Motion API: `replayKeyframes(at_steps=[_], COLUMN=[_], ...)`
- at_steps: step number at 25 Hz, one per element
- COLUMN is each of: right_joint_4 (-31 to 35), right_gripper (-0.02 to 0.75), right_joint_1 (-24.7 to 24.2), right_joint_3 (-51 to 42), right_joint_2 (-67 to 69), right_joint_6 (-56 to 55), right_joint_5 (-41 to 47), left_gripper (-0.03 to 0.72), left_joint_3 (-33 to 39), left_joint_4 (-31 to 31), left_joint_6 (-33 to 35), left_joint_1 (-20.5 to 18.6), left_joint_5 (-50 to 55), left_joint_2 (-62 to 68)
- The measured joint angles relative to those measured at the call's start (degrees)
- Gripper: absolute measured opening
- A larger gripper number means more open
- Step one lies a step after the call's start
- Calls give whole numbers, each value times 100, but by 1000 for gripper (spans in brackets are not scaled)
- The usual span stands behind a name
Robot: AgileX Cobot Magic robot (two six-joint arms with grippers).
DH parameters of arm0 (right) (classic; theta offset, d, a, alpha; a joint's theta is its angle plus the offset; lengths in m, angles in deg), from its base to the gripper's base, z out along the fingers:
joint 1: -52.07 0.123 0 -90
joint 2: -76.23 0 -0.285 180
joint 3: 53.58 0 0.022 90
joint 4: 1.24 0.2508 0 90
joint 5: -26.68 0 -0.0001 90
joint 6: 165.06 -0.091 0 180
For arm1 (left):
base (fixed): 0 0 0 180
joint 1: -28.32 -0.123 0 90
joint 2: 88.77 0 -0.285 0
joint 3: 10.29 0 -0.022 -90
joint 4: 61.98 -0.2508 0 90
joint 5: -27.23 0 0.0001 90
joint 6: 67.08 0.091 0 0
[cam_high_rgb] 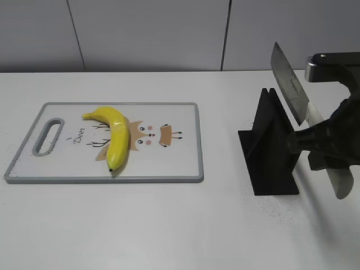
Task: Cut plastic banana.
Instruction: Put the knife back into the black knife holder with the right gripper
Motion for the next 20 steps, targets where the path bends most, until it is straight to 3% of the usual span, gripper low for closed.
replayKeyframes(at_steps=[20], right_joint_4=[71], right_gripper=[160], right_joint_1=[0], right_joint_3=[0], right_joint_2=[610], right_joint_6=[-27], right_joint_5=[-301], left_gripper=[539], left_joint_3=[0], left_joint_4=[0], left_joint_6=[0], left_joint_1=[0], left_joint_5=[0], left_joint_2=[0])
